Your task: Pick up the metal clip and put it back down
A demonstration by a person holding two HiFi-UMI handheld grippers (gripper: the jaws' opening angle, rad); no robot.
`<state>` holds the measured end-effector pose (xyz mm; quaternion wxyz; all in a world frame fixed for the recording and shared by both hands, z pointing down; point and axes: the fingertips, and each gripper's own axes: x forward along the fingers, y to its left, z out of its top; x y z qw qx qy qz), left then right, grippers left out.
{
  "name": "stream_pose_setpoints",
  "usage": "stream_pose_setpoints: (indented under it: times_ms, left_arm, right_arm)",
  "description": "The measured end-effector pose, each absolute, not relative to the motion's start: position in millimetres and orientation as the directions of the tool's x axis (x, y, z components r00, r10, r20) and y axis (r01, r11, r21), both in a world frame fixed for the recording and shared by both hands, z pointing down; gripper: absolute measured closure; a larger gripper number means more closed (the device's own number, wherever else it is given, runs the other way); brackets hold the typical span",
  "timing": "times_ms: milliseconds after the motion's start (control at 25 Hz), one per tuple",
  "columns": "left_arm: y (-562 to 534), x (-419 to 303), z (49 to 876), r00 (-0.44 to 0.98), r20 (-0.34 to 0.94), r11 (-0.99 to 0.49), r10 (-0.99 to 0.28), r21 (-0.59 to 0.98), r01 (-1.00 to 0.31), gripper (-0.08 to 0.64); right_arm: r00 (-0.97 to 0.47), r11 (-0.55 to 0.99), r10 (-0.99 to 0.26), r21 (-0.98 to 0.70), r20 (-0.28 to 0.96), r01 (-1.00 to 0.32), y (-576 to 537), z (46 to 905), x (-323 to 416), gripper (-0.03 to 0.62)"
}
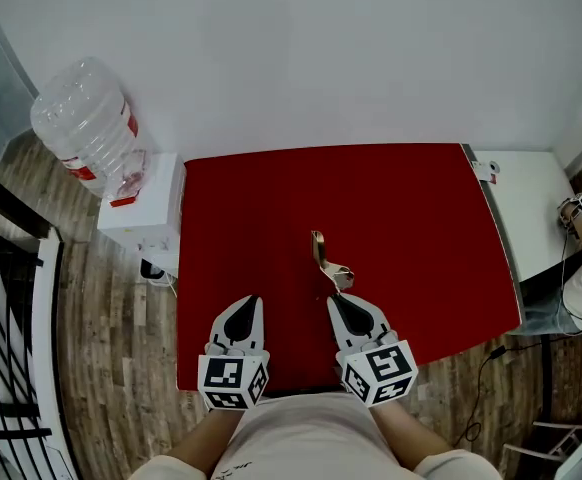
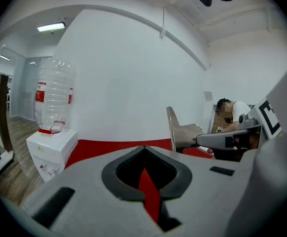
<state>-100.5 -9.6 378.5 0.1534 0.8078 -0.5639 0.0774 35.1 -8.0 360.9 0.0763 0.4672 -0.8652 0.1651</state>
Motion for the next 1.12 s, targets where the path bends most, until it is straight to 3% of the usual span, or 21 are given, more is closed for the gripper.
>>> stream_pose_setpoints:
  times_ms: [1120]
  left_arm:
    - [9.0,-87.5,359.1,0.354,0.247,-0.313,-0.902,0.188,-0.931,0.555]
  right_arm:
    - [-0.551,0.509,-0.789,-0.215,0.271,-0.834,17.0,348.6,39.6,0.577]
